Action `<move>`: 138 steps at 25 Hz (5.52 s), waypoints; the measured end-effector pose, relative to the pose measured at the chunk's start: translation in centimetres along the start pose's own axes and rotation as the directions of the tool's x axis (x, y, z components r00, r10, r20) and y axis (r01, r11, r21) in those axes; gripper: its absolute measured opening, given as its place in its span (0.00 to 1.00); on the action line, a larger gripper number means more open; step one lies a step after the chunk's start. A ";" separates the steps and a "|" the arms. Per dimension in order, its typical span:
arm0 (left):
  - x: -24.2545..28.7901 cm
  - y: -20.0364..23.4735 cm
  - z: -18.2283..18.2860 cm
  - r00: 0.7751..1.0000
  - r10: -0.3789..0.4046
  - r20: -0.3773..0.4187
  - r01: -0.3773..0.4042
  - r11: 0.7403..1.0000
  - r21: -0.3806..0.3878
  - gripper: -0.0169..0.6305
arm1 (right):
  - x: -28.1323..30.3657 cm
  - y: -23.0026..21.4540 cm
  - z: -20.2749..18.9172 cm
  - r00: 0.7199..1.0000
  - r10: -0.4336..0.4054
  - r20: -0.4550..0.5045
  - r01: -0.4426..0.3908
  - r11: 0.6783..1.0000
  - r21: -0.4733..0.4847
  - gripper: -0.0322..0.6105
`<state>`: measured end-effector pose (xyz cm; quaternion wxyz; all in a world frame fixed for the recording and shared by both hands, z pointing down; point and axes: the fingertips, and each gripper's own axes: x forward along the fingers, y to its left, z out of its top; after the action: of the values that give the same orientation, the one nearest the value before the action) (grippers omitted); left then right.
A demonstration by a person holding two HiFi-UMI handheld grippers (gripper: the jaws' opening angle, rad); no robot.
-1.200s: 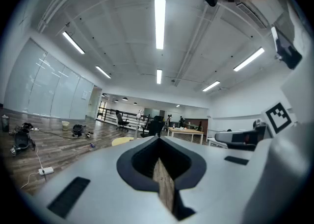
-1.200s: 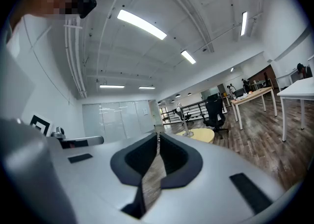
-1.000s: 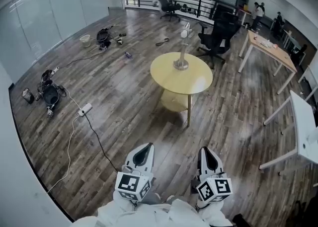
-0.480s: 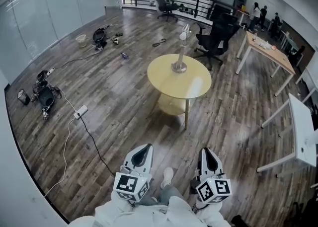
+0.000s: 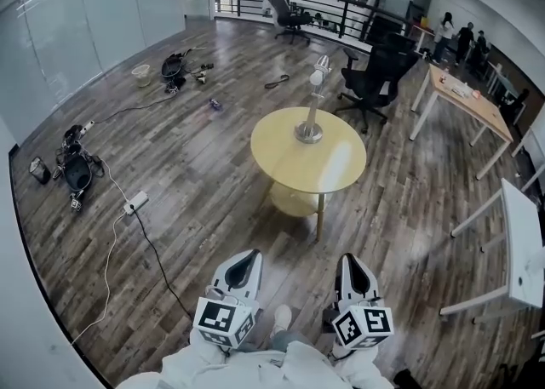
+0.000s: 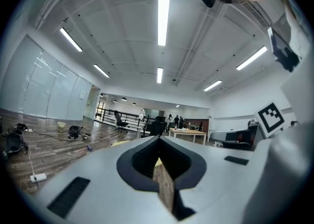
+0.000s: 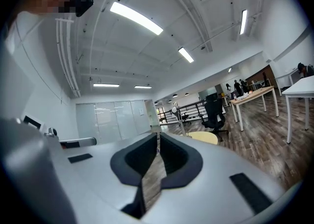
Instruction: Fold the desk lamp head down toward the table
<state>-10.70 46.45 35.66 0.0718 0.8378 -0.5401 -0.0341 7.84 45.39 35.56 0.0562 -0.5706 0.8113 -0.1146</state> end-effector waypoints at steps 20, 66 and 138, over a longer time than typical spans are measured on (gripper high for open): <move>21.7 1.3 2.3 1.000 -0.001 0.009 0.000 1.000 0.010 0.02 | 17.6 -12.3 5.1 0.999 0.039 -0.003 -0.039 0.999 0.010 0.09; 52.9 21.1 4.6 0.989 -0.143 -0.036 0.143 0.990 0.014 0.02 | 50.3 -17.9 8.7 0.997 -0.056 0.045 0.055 0.998 0.014 0.09; 78.6 29.1 -26.2 0.611 -0.267 -0.745 0.471 0.879 0.072 0.02 | 73.7 -16.5 16.7 0.772 0.595 -0.223 -0.618 0.784 -0.048 0.49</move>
<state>-0.82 -34.72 67.74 0.1567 0.8788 -0.2822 0.3515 1.35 -31.16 26.44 -0.0239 -0.2661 0.9587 -0.0976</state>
